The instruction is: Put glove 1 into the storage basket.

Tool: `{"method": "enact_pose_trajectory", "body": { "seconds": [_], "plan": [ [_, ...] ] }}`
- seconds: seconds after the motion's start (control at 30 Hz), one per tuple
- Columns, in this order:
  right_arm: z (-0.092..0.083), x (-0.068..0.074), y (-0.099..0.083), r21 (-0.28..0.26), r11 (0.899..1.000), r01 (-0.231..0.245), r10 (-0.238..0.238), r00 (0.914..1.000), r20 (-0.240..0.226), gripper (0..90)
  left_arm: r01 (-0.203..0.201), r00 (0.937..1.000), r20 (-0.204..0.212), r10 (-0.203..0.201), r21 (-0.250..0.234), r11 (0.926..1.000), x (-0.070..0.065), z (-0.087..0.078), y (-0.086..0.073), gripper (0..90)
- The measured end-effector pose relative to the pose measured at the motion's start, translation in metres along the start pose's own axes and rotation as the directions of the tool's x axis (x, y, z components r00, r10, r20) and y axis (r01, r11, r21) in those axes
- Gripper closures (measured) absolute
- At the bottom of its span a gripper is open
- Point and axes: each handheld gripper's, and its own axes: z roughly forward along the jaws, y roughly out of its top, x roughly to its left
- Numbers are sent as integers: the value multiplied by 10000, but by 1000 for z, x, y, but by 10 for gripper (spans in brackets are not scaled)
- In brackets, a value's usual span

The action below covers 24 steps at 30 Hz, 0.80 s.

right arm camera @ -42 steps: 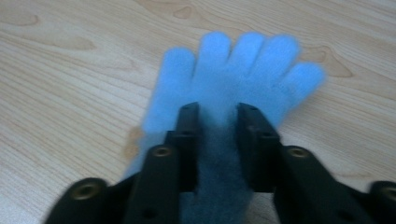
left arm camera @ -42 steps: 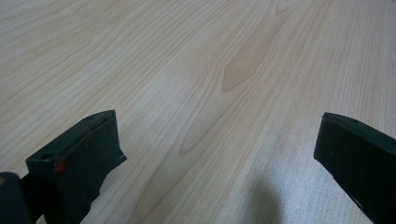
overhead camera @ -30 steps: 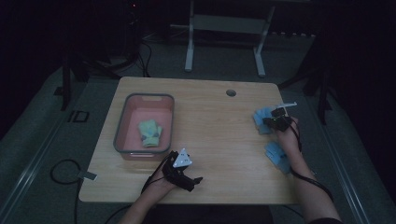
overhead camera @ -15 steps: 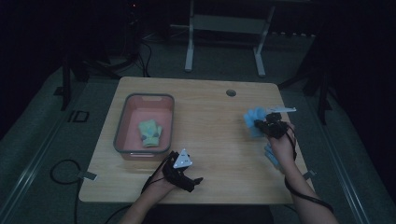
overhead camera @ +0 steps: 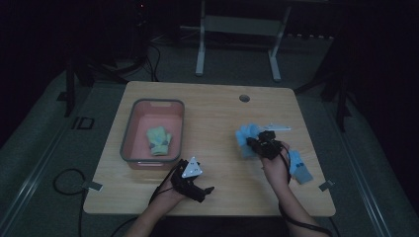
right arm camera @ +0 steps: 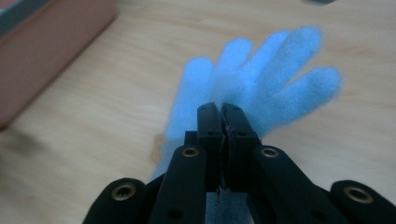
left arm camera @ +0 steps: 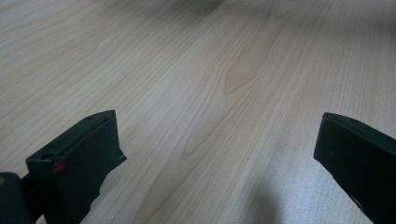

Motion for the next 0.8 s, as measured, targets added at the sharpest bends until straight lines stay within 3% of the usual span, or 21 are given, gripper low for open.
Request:
{"method": "enact_pose_trajectory", "body": {
  "seconds": [0.1, 0.17, 0.47, 0.67, 0.8],
  "plan": [
    [10, 8, -6, 154, 9998, -106, 107, 9999, -87, 870, -19, 10000, -48, 19, -4, 10000, 0, 0, -1, 4],
    [17, 12, -11, 229, 9997, -92, 89, 9999, 89, 870, -5, 10000, -22, 5, 9, 10000, 0, 0, -1, 4],
    [45, 3, -30, 879, 9950, -472, 447, 9986, 299, 856, -3, 10000, 5, 3, -17, 10000, -1, -1, -1, 3],
    [50, 1, -39, 802, 9960, -387, 350, 9983, 473, 768, -54, 10000, 59, 53, 151, 9999, -2, 2, -3, 4],
    [48, 1, -38, 687, 9972, -298, 260, 9981, 560, 653, -29, 10000, 61, 29, 126, 9999, -2, 3, -3, 4]
  ]
}}
